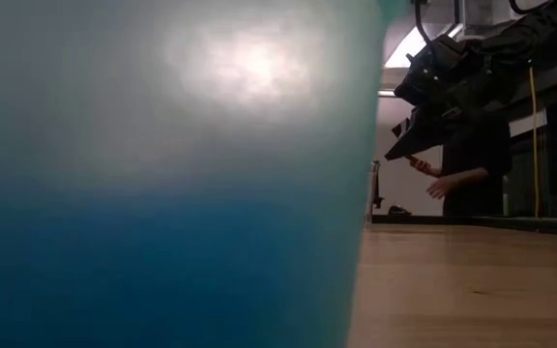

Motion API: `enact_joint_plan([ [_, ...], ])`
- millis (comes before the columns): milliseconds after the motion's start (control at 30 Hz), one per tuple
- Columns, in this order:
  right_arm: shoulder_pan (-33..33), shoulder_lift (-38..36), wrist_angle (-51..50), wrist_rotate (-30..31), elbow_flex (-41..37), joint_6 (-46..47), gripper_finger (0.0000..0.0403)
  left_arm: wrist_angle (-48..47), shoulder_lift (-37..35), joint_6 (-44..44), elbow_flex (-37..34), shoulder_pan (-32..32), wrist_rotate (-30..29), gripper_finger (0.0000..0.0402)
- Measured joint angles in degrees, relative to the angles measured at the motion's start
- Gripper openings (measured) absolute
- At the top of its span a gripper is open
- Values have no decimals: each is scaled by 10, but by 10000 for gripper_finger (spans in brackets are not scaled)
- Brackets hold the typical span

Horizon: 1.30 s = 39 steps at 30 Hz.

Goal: Pick & place jewel cases by type
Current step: Put the black cd case into the transparent bin

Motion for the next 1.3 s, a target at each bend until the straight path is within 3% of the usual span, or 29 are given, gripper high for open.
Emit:
enact_joint_plan([
  [433,0,0,0,0,0,-1,10,7,1,240,-1,170,-17,2],
  [833,0,0,-1,0,0,1,10,153,4,426,-2,304,6,3],
  [1100,0,13,-5,0,0,15,10,99,-1,485,100,305,-35,3],
  [1300,0,51,13,0,0,11,10,-23,-2,482,149,337,-96,2],
])
